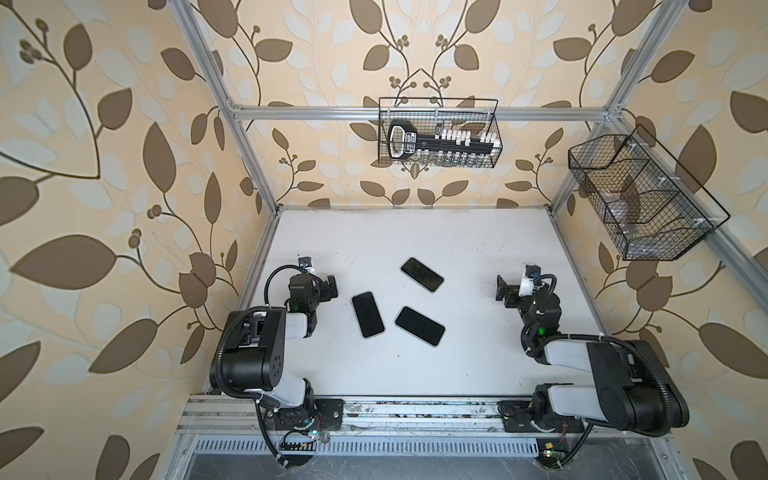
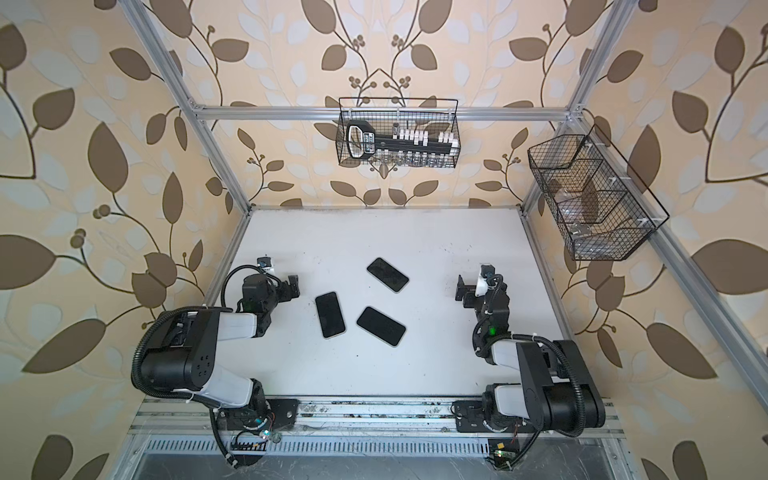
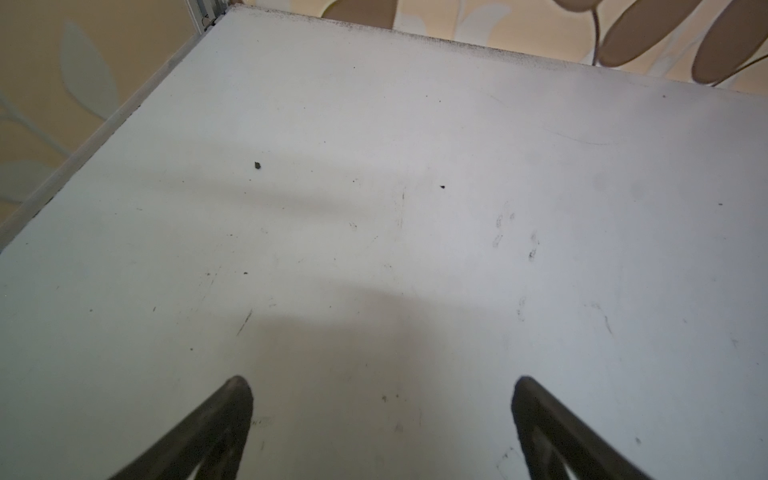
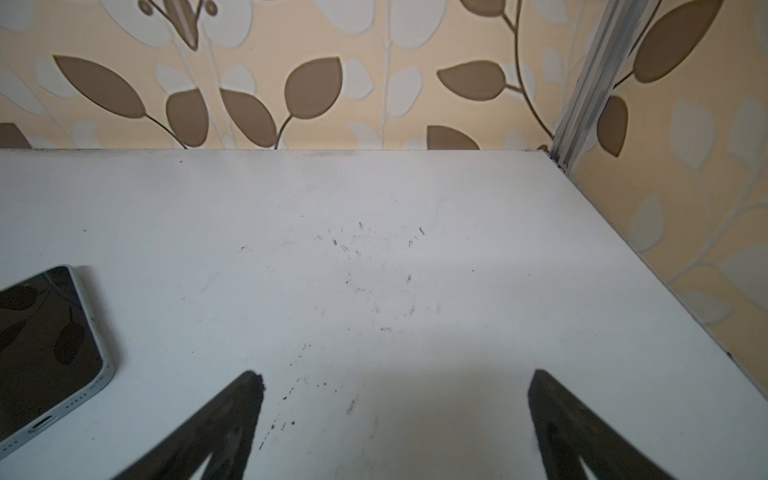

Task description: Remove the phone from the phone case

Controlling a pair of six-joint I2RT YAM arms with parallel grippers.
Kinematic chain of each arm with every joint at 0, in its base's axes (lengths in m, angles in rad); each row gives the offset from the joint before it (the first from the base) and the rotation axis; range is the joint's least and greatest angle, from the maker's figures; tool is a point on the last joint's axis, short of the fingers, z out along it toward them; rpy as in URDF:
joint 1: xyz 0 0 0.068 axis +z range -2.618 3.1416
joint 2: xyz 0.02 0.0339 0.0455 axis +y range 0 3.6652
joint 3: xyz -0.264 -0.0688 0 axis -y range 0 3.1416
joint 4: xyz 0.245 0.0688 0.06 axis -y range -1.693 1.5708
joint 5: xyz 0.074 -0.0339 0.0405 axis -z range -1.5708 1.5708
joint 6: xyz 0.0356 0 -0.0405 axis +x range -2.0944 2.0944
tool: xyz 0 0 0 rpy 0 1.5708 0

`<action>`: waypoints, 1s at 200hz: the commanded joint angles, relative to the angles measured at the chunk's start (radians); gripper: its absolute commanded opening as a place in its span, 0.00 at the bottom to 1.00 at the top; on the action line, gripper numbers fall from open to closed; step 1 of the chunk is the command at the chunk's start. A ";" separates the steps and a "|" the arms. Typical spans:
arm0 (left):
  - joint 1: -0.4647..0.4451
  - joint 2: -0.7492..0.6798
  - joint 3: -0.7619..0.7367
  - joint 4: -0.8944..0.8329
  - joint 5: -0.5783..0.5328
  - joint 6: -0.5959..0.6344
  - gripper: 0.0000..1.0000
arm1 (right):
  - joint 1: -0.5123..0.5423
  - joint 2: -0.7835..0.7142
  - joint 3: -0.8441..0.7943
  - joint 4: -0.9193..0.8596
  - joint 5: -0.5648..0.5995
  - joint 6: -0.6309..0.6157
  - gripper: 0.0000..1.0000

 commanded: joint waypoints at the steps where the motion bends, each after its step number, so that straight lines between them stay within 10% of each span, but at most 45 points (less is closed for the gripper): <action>1: 0.000 -0.015 0.017 0.005 -0.011 0.016 0.99 | 0.005 -0.001 -0.008 0.028 0.012 -0.010 1.00; 200: 0.000 -0.014 0.018 0.005 -0.011 0.015 0.99 | -0.004 0.000 -0.003 0.021 -0.004 -0.007 1.00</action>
